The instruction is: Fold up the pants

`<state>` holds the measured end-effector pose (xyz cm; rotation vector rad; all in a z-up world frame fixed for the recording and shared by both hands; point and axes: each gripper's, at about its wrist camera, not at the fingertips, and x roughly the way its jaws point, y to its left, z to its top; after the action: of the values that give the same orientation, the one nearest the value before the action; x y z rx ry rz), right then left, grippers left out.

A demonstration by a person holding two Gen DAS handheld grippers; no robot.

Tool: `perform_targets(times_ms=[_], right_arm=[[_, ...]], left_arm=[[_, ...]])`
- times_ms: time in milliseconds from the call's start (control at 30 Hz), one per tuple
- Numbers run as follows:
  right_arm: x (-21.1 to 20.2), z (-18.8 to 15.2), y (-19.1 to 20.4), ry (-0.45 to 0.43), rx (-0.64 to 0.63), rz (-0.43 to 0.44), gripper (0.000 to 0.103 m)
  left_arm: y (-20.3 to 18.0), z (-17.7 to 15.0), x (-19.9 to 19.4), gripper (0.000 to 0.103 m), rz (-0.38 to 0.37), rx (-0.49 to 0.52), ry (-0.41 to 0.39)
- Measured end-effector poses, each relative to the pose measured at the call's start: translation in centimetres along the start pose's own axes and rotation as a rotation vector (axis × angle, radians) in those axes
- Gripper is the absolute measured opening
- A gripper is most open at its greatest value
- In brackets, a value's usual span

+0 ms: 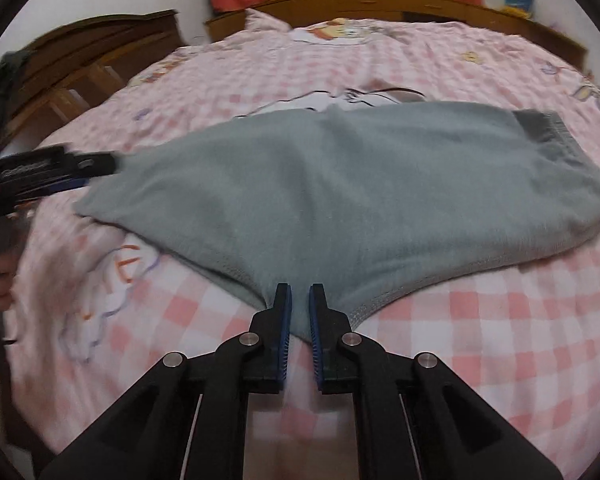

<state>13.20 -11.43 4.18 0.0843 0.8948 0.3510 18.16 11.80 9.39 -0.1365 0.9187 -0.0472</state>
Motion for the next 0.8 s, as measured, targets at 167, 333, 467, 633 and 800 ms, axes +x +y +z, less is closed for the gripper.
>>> perform_targets(times_ms=[167,333,467,633,800], right_arm=[[-1.6,4.0,-3.0,-0.063,-0.045,-0.016,0.012],[3.5,9.8,-7.2,0.013,0.042,0.013,0.012],[8.2,11.3,-8.4,0.065,0.039,-0.069,0.007],[10.0,13.5,-11.4,0.034,0.135,-0.151,0.0],[6.8,14.6,-13.5,-0.037,0.169,-0.232,0.0]], left_arm=[[-6.0,0.0,2.0,0.078,-0.114,0.029,0.043],[-9.0,-2.0,5.3,0.078,-0.121,0.029,0.134],[-9.7,-4.2,6.0,0.079,-0.059,0.09,0.092],[-9.5,-4.4,5.9,0.079,-0.078,0.082,0.091],[-9.1,-4.6,5.9,0.079,-0.085,0.08,0.083]])
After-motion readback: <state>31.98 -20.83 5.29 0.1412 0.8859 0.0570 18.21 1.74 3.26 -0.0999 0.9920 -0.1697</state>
